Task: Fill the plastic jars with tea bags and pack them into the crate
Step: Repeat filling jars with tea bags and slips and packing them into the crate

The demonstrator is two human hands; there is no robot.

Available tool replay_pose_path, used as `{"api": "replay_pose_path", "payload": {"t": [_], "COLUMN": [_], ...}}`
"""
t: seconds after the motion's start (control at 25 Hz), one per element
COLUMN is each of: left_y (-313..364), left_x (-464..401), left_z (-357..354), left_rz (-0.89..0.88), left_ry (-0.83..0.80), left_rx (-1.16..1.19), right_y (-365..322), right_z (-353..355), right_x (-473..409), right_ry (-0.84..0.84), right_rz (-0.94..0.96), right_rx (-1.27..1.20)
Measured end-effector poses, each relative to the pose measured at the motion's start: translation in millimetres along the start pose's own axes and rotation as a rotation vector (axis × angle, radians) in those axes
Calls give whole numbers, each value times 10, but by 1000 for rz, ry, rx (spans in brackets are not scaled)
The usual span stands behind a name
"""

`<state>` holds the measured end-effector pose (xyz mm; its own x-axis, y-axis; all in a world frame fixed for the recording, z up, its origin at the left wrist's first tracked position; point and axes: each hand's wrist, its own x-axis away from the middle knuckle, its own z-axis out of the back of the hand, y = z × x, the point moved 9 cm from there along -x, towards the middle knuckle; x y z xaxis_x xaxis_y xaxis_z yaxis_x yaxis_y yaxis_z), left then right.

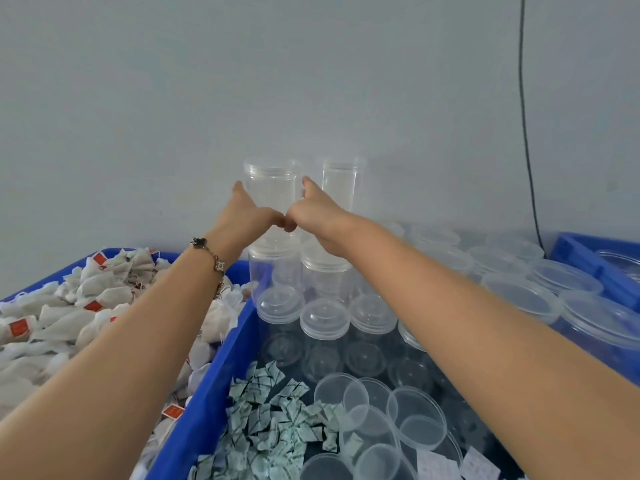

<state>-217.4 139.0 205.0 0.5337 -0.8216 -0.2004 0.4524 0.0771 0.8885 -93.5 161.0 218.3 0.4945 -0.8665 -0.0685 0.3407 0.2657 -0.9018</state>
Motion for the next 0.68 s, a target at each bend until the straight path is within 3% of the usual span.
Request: {"api": "replay_pose_path", "payload": {"t": [0.28,0.6,0.68], "left_y": [301,281,119], "left_x": [549,2379,2739], "left_z": [234,36,-114], "left_rz": [-119,-266,-208], "left_ry": [83,-18,-74], "left_rx": [34,28,50], "right_y": [-213,269,508], "right_z": [204,301,250], "right_x": [671,2273,2620], "right_ry": [122,235,215], "right_rz": [91,26,-21], "right_rx": [-28,89,114]}}
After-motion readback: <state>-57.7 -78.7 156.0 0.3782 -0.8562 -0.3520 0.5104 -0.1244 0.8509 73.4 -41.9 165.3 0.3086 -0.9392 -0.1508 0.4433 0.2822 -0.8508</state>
